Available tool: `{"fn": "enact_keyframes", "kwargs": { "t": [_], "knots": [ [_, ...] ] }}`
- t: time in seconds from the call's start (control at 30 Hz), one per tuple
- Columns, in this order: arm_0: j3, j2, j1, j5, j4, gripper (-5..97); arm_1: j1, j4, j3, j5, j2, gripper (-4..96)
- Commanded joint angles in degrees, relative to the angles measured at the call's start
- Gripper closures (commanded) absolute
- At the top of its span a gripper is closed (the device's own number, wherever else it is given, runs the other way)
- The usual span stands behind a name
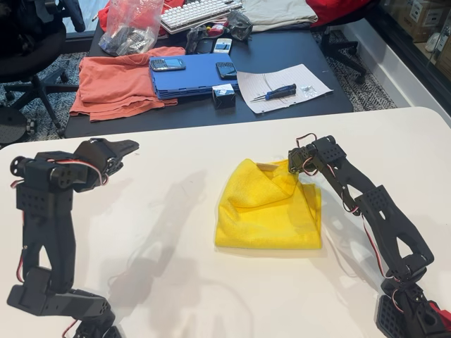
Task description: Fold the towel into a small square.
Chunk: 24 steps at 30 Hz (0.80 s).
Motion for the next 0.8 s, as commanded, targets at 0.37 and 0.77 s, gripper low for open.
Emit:
{"fn": "enact_keyframes", "kwargs": {
  "t": [0.37, 0.77],
  "knots": [
    [-1.05, -0.97, -0.09, -0.53, -13.62, 73, -0.44, -0.18, -1.05, 0.09, 0.53, 70.0],
    [-1.67, -7.56, 3.60, -13.89, -13.27, 69, -0.44, -0.18, -1.05, 0.18, -0.09, 70.0]
  ]
}}
